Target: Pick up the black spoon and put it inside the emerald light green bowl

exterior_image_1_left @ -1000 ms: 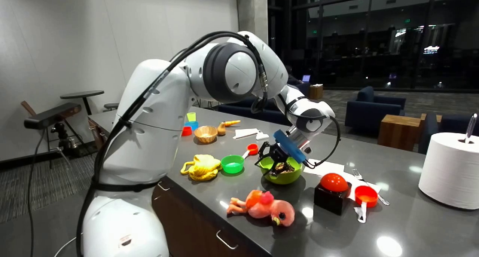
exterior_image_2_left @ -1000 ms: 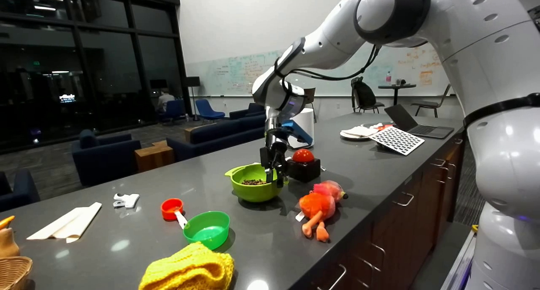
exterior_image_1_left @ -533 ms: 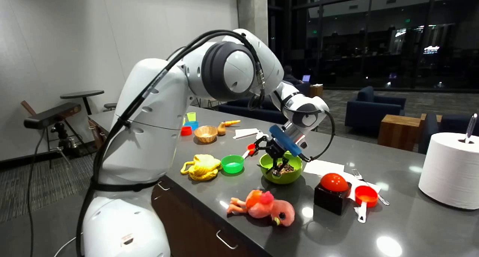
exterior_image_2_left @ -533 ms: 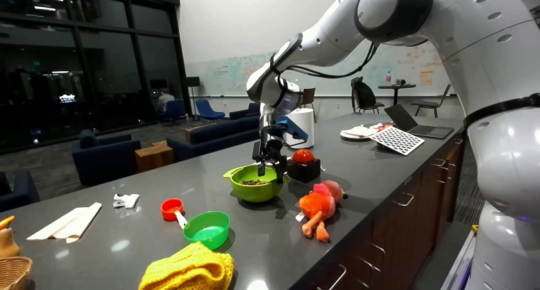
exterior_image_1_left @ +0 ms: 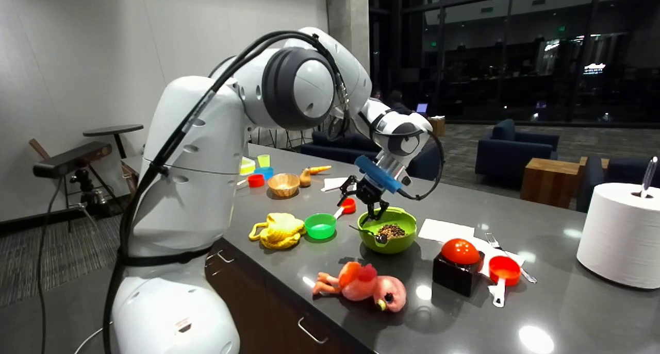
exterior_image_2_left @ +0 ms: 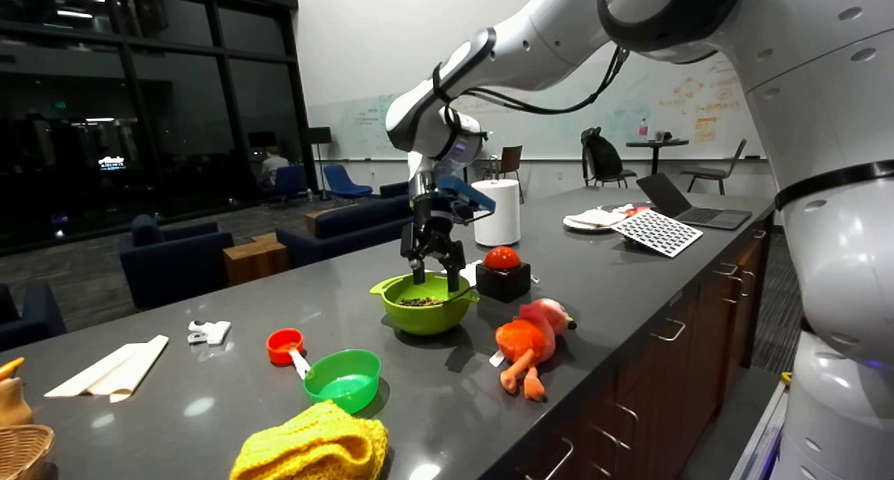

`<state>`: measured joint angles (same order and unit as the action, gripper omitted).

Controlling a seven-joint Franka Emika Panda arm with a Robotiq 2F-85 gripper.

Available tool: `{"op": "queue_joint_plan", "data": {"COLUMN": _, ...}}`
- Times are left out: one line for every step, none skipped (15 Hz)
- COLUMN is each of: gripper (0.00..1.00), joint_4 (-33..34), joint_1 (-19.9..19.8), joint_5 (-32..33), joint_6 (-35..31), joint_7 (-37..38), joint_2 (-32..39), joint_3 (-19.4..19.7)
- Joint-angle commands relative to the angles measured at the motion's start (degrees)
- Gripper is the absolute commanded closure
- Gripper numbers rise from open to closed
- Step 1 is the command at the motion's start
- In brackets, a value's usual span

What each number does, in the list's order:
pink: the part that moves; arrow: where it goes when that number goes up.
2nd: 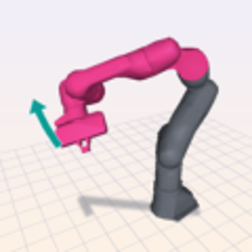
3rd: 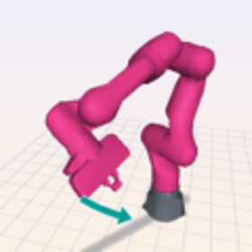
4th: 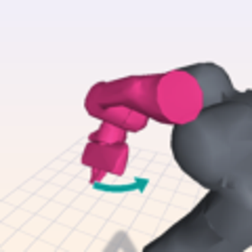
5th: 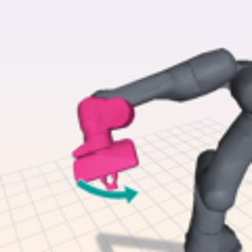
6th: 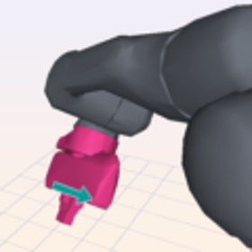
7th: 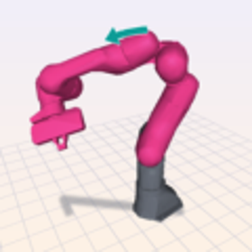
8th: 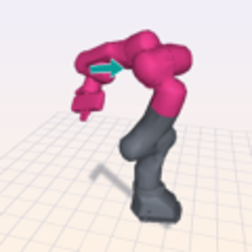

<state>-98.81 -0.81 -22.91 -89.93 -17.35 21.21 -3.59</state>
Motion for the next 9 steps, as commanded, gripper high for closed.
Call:
{"op": "queue_joint_plan", "data": {"gripper": 0.0, "joint_4": -0.1, "joint_1": 1.7, "joint_5": 3.3, "joint_6": 0.4, "joint_7": 4.1, "joint_2": -2.5, "joint_3": -0.3}}
{"op": "queue_joint_plan", "data": {"gripper": 0.0, "joint_4": -0.1, "joint_1": 2.3, "joint_5": 4.1, "joint_6": 0.1, "joint_7": 5.0, "joint_2": -2.8, "joint_3": -0.4}}
{"op": "queue_joint_plan", "data": {"gripper": 0.0, "joint_4": -0.6, "joint_1": 3.1, "joint_5": 5.4, "joint_6": -1.1, "joint_7": 6.9, "joint_2": -3.4, "joint_3": -0.4}}
{"op": "queue_joint_plan", "data": {"gripper": 0.0, "joint_4": -1.2, "joint_1": 4.1, "joint_5": 7.0, "joint_6": -2.6, "joint_7": 8.9, "joint_2": -4.1, "joint_3": -0.4}}
{"op": "queue_joint_plan", "data": {"gripper": 0.0, "joint_4": -1.8, "joint_1": 5.0, "joint_5": 8.7, "joint_6": -4.5, "joint_7": 11.1, "joint_2": -4.7, "joint_3": -0.3}}
{"op": "queue_joint_plan", "data": {"gripper": 0.0, "joint_4": -2.7, "joint_1": 6.0, "joint_5": 10.4, "joint_6": -7.0, "joint_7": 13.4, "joint_2": -5.5, "joint_3": -0.4}}
{"op": "queue_joint_plan", "data": {"gripper": 0.0, "joint_4": -3.2, "joint_1": 6.7, "joint_5": 11.8, "joint_6": -9.0, "joint_7": 15.3, "joint_2": -6.1, "joint_3": -0.6}}
{"op": "queue_joint_plan", "data": {"gripper": 0.0, "joint_4": -4.1, "joint_1": 7.6, "joint_5": 13.3, "joint_6": -11.8, "joint_7": 17.2, "joint_2": -6.7, "joint_3": -0.8}}
{"op": "queue_joint_plan", "data": {"gripper": 0.0, "joint_4": -4.8, "joint_1": 8.3, "joint_5": 14.2, "joint_6": -14.3, "joint_7": 18.8, "joint_2": -7.2, "joint_3": -1.1}}
